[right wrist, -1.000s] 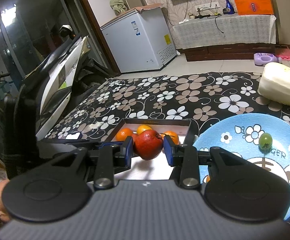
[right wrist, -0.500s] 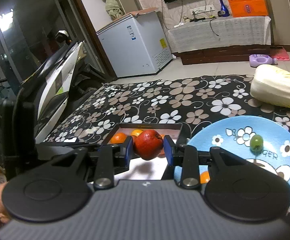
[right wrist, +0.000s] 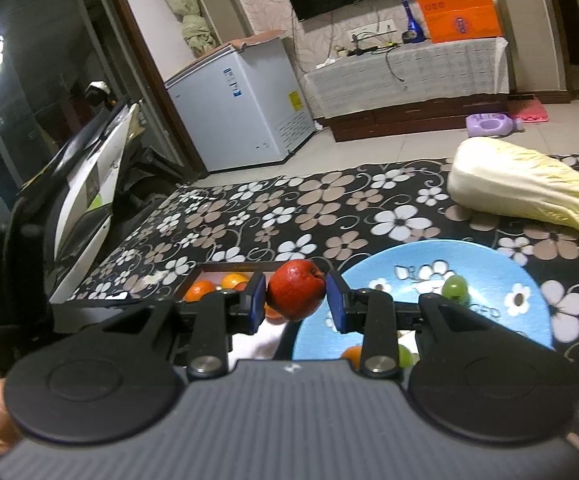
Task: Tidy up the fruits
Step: 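Carry both red tomatoes in both grippers over the blue plate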
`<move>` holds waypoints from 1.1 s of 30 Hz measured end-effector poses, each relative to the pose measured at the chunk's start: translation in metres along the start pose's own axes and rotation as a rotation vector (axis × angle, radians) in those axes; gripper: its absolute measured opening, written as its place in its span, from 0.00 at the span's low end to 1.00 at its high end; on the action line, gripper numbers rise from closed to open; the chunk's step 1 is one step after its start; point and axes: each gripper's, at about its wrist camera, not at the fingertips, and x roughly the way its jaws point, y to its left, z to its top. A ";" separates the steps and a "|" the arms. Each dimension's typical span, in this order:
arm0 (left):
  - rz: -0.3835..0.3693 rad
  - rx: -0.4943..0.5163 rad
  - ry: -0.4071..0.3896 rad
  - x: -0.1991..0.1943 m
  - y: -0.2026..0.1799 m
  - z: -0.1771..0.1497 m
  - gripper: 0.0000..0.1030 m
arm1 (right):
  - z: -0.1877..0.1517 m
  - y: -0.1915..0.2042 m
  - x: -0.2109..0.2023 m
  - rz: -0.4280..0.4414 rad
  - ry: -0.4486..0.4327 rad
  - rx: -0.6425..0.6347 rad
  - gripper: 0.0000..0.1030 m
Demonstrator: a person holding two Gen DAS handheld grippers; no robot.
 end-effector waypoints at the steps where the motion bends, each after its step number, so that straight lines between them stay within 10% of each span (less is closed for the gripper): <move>1: -0.004 0.002 0.000 0.001 -0.002 0.000 0.33 | 0.000 -0.003 -0.002 -0.005 -0.002 0.004 0.35; 33: -0.126 0.059 -0.006 0.017 -0.063 -0.002 0.33 | 0.001 -0.053 -0.040 -0.128 -0.055 0.067 0.35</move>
